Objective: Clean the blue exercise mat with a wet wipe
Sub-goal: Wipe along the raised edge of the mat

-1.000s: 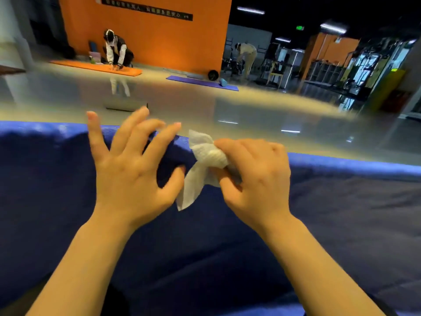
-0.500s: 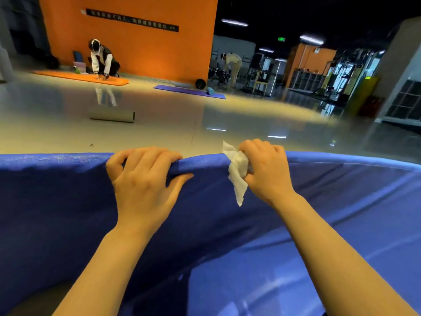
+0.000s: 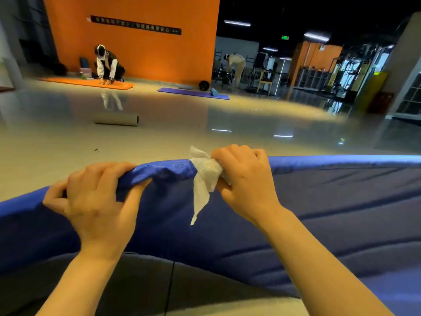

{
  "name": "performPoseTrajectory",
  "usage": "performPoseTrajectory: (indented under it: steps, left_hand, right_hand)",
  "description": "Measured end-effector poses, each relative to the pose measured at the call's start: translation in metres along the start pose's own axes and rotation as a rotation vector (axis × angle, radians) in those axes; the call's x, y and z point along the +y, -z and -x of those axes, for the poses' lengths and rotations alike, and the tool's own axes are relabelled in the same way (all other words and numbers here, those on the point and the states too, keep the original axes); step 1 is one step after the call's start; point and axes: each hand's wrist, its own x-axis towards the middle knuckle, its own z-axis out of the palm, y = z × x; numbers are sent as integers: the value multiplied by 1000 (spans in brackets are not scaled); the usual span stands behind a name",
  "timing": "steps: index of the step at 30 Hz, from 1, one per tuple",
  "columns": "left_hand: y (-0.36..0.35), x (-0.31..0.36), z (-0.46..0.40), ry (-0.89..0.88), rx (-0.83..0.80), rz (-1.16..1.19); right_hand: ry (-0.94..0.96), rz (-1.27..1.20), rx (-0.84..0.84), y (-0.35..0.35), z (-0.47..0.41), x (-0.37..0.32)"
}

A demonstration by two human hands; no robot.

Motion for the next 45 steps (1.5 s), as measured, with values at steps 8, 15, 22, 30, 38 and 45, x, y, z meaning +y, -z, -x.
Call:
performPoseTrajectory:
  steps: [8,15,22,30,38,45]
  left_hand:
    - [21,-28,-31,-23,-95,25]
    - [21,14,-19,-135,-198,33]
    - [11,15,-14,-159,-141,92]
    - [20,13,-17,-157,-93,92]
    - [26,14,-16,-167,-67,78]
    - [27,15,-15,-154,-49,77]
  right_hand:
    - [-24,-129,43,20,-2,-40]
    - [-60,-37,-53,15,4,-51]
    - [91,66,-218,20,18,-75]
    - [142,134,123,14,30,-17]
    - [-270,272,53,51,62,71]
    - [-303,-119,240,12,35,-13]
